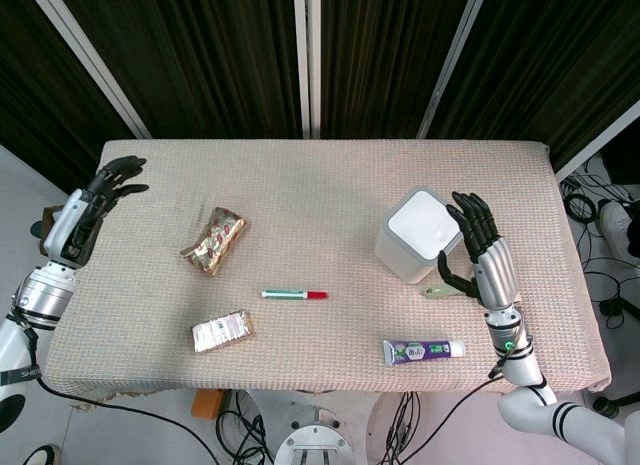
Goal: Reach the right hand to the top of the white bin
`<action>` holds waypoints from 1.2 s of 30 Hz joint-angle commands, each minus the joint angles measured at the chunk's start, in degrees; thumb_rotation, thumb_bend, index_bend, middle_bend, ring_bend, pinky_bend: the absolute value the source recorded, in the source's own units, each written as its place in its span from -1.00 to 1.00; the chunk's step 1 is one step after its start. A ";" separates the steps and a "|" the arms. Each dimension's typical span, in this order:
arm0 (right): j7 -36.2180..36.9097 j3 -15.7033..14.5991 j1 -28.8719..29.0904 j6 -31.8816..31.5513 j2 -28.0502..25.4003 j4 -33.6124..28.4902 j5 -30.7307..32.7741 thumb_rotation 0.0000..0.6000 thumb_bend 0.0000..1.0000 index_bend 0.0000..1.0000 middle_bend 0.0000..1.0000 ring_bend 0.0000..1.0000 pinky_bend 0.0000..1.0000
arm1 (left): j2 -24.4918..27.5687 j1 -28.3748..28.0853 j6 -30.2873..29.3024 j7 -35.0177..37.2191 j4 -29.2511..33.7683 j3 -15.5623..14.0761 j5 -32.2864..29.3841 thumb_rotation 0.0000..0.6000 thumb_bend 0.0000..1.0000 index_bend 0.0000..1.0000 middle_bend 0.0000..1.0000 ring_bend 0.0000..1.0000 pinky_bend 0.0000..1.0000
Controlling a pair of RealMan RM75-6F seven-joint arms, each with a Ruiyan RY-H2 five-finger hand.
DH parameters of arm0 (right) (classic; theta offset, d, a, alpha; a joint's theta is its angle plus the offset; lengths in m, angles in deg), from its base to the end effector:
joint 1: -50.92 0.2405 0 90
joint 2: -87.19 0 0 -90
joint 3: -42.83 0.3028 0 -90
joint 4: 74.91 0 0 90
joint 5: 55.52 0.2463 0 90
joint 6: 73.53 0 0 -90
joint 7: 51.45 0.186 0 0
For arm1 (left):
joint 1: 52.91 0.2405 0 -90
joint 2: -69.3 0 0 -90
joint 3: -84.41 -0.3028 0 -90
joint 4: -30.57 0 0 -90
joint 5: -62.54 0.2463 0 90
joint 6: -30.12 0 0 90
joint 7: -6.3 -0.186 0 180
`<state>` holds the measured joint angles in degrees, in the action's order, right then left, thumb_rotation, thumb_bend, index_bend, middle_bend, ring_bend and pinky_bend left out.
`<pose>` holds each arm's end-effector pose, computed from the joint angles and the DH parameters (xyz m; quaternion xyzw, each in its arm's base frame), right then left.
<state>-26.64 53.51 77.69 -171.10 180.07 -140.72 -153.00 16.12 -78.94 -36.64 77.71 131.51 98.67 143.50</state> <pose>-0.2251 -0.3588 0.0474 0.5393 -0.2843 0.7126 0.3471 -0.2310 0.3823 0.1872 -0.3676 -0.6452 -0.6528 0.1498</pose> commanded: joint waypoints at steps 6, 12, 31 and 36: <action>-0.01 0.08 -0.15 -0.37 -0.98 -1.01 0.36 0.95 -0.05 -1.00 -1.00 -1.00 -1.00 | 0.40 -0.03 0.08 0.02 0.25 0.22 0.55 -0.55 -0.54 -0.70 -0.76 -0.80 -0.60; -0.03 -0.03 -0.03 0.16 -1.46 -1.32 0.72 0.95 -0.05 -1.00 -1.00 -1.00 -1.00 | 0.13 -0.11 0.07 -0.24 0.34 0.35 0.56 -0.55 -0.54 -0.70 -0.76 -0.80 -0.60; -27.72 -5.44 -3.13 16.60 -18.52 -15.17 7.30 0.68 0.13 -1.00 -0.63 -1.00 -1.00 | -12.92 4.80 -12.30 -63.70 -15.79 -6.56 3.56 1.00 -0.54 -0.68 -0.75 -0.80 -0.60; -27.49 -6.58 -3.31 20.11 -19.49 -14.72 8.65 0.55 0.27 -1.00 -0.53 -1.00 -1.00 | -16.46 7.05 -12.89 -65.99 -20.78 -9.36 3.81 1.00 -0.54 -0.66 -0.75 -0.80 -0.60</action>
<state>-53.95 47.58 74.79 -151.76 161.09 -155.20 -144.97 4.43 -74.51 -46.45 17.51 116.55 92.53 146.52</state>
